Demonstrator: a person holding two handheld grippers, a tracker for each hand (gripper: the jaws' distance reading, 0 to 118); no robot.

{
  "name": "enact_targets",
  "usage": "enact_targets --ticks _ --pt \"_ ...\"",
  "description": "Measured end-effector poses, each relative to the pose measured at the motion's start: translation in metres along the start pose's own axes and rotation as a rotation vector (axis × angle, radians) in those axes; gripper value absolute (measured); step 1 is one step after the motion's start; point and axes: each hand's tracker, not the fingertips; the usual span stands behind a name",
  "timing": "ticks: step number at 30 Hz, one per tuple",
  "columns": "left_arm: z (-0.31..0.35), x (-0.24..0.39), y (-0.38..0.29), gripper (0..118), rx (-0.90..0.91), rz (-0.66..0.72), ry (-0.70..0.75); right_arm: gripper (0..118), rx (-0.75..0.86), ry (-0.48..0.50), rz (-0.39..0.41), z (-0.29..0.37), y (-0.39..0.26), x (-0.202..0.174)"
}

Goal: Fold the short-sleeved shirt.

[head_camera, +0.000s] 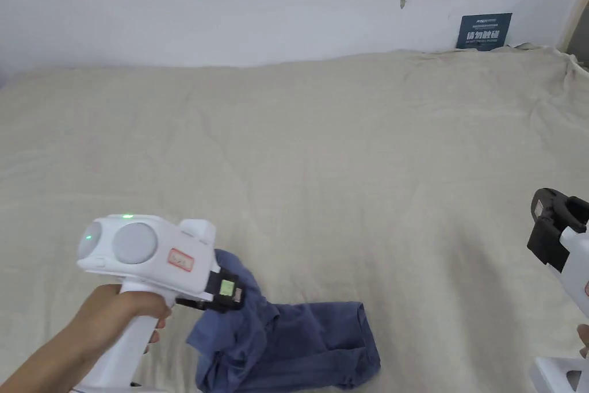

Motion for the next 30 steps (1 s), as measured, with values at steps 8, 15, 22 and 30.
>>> enact_targets --ticks 8,15,22,30 --pt "-0.079 0.07 0.015 13 -0.116 -0.112 -0.039 0 0.001 -0.025 -0.022 0.009 -0.003 0.014" --pt "-0.12 0.109 0.014 13 -0.167 -0.183 -0.003 0 0.0 -0.046 -0.018 0.014 -0.003 0.022" --pt "-0.137 0.119 0.011 14 -0.177 -0.201 0.022 0 -0.009 -0.057 -0.022 0.014 -0.006 0.027" --pt "-0.104 0.116 0.015 107 -0.115 -0.095 -0.133 0 -0.007 -0.055 -0.02 0.016 -0.004 0.025"
